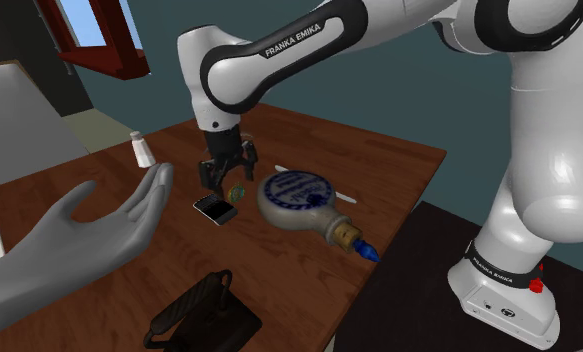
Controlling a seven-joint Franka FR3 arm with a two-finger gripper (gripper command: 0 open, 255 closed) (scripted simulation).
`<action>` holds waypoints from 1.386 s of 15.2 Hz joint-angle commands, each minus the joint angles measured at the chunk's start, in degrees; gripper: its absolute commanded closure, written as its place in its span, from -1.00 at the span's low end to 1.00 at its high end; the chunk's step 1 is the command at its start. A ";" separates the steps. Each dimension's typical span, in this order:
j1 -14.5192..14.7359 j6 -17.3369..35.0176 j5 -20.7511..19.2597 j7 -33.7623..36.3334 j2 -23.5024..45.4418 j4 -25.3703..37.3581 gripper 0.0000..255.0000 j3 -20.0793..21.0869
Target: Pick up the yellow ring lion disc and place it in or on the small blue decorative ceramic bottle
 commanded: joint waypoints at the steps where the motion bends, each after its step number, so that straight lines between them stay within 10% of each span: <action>1: 0.10 1.47 -0.20 0.19 0.44 -1.04 -1.00 -0.05; 10: 0.13 2.58 -0.32 0.28 0.70 -1.91 -1.00 -0.10; 11: 0.13 2.58 -0.32 0.28 0.70 -1.91 1.00 -0.10; 21: 0.10 1.92 -0.21 0.23 0.45 -1.48 1.00 -0.04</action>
